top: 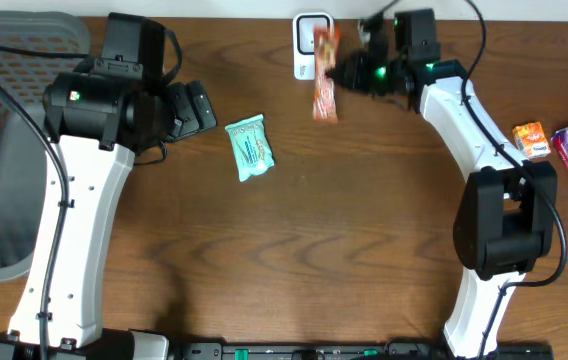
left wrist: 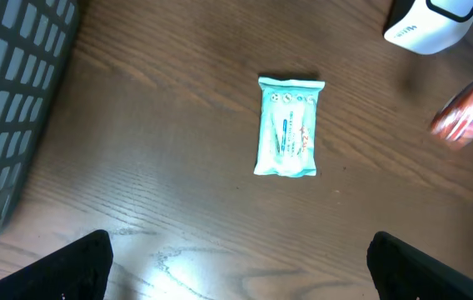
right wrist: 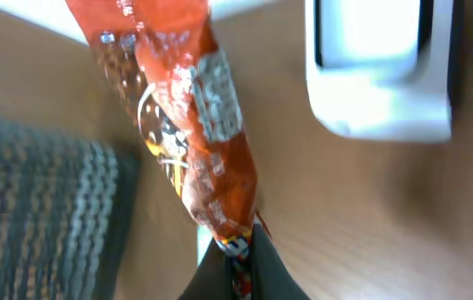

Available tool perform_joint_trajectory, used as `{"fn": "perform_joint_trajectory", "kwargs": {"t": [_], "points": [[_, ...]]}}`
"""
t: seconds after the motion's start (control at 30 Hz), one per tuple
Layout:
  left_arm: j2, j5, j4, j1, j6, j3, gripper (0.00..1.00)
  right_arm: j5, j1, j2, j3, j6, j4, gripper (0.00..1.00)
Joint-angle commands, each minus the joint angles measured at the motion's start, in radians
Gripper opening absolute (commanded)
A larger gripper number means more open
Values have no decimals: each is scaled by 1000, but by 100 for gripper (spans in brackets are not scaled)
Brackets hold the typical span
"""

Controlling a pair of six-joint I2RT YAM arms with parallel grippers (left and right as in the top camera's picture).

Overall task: Scan the item barcode
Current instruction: 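Hold the bar's barcode over the scanner window, then carry the bar to the right table edge and release it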

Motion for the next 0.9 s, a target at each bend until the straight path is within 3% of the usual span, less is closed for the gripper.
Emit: {"fn": "perform_joint_trajectory", "kwargs": {"t": [0.0, 0.2, 0.47, 0.53, 0.67, 0.87], "points": [[7, -16, -1, 3, 6, 2, 98, 75, 8, 3, 20, 159, 145, 1], [7, -16, -1, 3, 6, 2, 98, 439, 53, 36, 20, 345, 361, 1], [7, -16, -1, 3, 6, 2, 98, 458, 64, 148, 20, 517, 531, 1], [7, -16, -1, 3, 6, 2, 98, 442, 57, 163, 20, 496, 539, 1], [7, -16, -1, 3, 6, 2, 98, 360, 15, 148, 32, 317, 533, 1], [7, -16, -1, 3, 6, 2, 98, 176, -138, 33, 77, 258, 321, 1]]}}
